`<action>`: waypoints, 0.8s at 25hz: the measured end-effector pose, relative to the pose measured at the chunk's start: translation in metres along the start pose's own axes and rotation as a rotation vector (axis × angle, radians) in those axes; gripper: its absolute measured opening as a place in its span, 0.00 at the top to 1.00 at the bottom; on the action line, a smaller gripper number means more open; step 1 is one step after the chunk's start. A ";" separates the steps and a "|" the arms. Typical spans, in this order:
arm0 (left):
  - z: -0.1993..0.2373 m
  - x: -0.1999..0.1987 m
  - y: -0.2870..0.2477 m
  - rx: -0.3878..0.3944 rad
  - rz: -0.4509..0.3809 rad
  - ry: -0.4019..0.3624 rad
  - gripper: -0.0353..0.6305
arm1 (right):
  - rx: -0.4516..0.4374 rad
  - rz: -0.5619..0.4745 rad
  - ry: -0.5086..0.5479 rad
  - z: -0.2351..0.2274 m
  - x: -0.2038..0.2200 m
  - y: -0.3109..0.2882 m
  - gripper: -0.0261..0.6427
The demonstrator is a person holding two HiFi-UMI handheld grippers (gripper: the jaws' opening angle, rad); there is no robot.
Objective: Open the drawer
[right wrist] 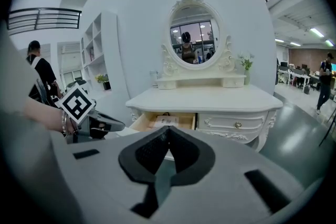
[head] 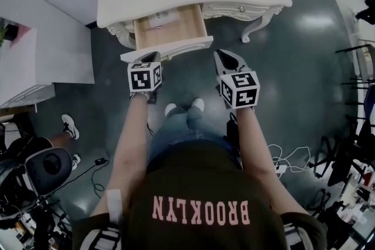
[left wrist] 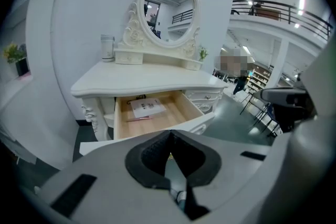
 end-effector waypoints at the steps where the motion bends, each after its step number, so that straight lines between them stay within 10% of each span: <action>1: 0.001 -0.005 0.005 0.002 -0.018 0.002 0.94 | 0.001 -0.007 0.008 0.001 -0.005 0.000 0.97; 20: 0.018 -0.123 0.095 0.006 -0.406 -0.055 0.94 | 0.040 -0.209 0.082 0.021 -0.086 0.007 0.97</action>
Point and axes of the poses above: the fingertips, and each gripper's own axes: y backward along the fingers, z to its left, x out of its underside, the point moved 2 cm from there along y, backward along the fingers, and after that the axes turned 2 degrees about y, right-handed, at the moved point
